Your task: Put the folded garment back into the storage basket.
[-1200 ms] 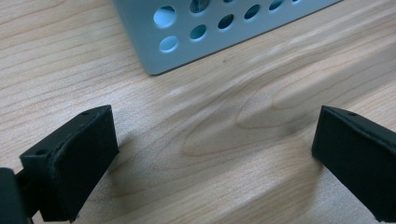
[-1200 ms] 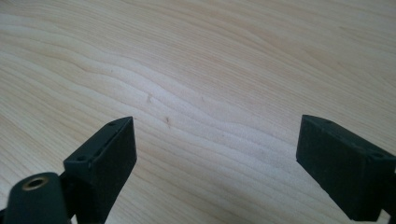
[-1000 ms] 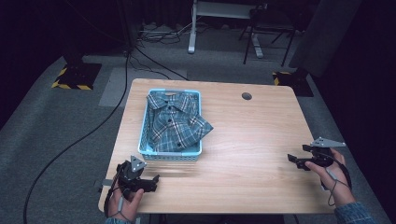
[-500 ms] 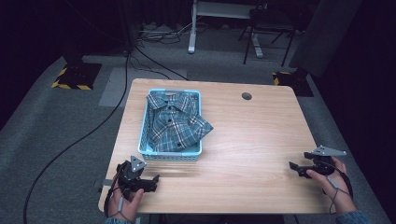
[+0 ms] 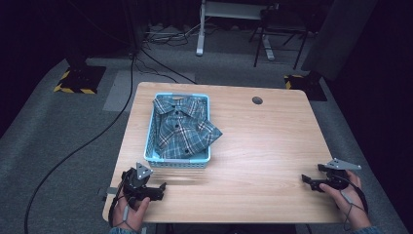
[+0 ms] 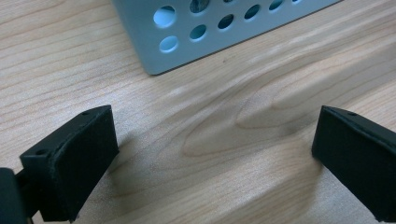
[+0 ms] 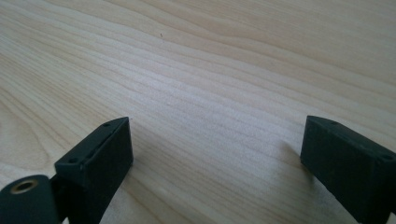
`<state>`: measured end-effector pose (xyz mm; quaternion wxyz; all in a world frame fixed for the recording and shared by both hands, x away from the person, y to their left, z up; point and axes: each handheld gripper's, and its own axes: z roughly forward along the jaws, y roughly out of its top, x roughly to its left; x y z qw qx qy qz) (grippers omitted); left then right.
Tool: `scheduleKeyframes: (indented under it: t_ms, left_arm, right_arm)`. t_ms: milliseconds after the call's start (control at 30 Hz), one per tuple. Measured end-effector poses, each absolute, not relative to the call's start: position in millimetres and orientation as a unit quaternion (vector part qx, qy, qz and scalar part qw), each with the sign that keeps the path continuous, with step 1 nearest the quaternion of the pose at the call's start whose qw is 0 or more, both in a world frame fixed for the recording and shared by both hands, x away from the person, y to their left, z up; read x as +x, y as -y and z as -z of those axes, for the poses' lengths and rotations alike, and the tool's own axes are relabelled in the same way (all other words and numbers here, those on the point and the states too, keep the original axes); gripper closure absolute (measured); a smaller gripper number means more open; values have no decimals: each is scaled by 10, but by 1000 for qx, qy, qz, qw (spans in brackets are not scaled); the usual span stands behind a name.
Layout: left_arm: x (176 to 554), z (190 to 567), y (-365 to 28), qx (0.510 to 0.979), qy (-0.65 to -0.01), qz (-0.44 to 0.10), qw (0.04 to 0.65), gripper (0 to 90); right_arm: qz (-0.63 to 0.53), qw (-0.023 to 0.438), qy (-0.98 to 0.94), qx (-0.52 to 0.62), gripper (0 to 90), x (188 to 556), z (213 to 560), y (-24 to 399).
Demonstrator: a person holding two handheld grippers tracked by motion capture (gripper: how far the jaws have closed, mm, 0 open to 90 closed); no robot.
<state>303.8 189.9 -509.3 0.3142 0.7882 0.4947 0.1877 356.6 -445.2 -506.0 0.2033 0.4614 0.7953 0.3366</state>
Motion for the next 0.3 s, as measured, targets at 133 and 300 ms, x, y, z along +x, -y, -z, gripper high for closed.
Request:
scheduleKeyframes:
  t_ms: [133, 300]
  left_arm:
    - [3038, 5092, -1899, 788, -495, -188, 314, 2]
    - [3038, 5093, -1899, 788, -495, -188, 314, 2]
  right_arm:
    - [-338, 199, -795, 464, 71, 3541, 5068, 4468]
    - [-339, 197, -796, 461, 62, 3539, 5070, 4466]
